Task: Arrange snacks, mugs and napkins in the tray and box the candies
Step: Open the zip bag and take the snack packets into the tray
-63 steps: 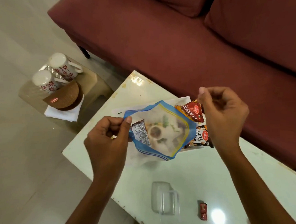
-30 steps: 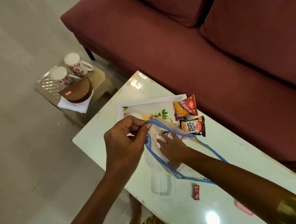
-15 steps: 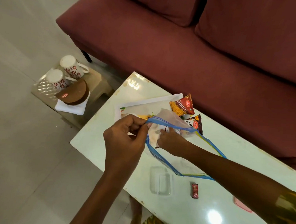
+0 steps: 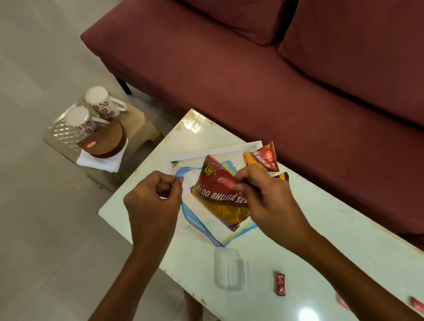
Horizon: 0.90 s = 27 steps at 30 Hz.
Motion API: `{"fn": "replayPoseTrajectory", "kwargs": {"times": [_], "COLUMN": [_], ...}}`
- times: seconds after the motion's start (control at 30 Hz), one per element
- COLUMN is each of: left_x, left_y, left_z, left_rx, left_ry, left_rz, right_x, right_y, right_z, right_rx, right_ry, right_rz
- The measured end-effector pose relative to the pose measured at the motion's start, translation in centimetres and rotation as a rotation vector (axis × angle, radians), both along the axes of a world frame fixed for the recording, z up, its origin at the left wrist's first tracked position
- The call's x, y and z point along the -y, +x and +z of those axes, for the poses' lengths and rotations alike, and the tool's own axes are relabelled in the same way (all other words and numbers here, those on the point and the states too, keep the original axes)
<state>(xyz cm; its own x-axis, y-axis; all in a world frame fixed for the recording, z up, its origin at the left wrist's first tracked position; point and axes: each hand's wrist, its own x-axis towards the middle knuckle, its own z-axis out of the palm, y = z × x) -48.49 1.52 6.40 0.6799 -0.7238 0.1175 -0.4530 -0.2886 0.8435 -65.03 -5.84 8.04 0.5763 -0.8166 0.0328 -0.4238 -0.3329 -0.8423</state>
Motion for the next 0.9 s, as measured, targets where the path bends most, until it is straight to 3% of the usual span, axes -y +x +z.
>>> {"fn": "replayPoseTrajectory", "kwargs": {"times": [0.17, 0.3, 0.4, 0.53, 0.83, 0.9], "left_x": [0.5, 1.0, 1.3, 1.7, 2.0, 1.7], "left_y": [2.0, 2.9, 3.3, 3.4, 3.3, 3.1], "left_z": [-1.0, -2.0, -2.6, -3.1, -4.7, -4.9], "left_rx": [-0.003, -0.006, -0.007, -0.03, -0.073, -0.059], "left_ry": [0.023, 0.039, 0.041, 0.034, 0.028, 0.035], "left_rz": [0.129, 0.202, 0.225, 0.207, 0.173, 0.163], "right_x": [3.5, 7.1, 9.7, 12.0, 13.6, 13.5], "right_y": [-1.5, -2.4, -3.0, -3.6, -2.0, -2.1], "right_z": [-0.1, -3.4, -8.3, -16.0, -26.1, -26.9], "right_rx": [0.429, 0.555, 0.45, 0.205, 0.045, -0.034], "right_ry": [0.162, 0.155, 0.106, 0.146, 0.606, 0.602], "right_rz": [-0.344, -0.703, -0.871, -0.892, -0.8, -0.81]}}
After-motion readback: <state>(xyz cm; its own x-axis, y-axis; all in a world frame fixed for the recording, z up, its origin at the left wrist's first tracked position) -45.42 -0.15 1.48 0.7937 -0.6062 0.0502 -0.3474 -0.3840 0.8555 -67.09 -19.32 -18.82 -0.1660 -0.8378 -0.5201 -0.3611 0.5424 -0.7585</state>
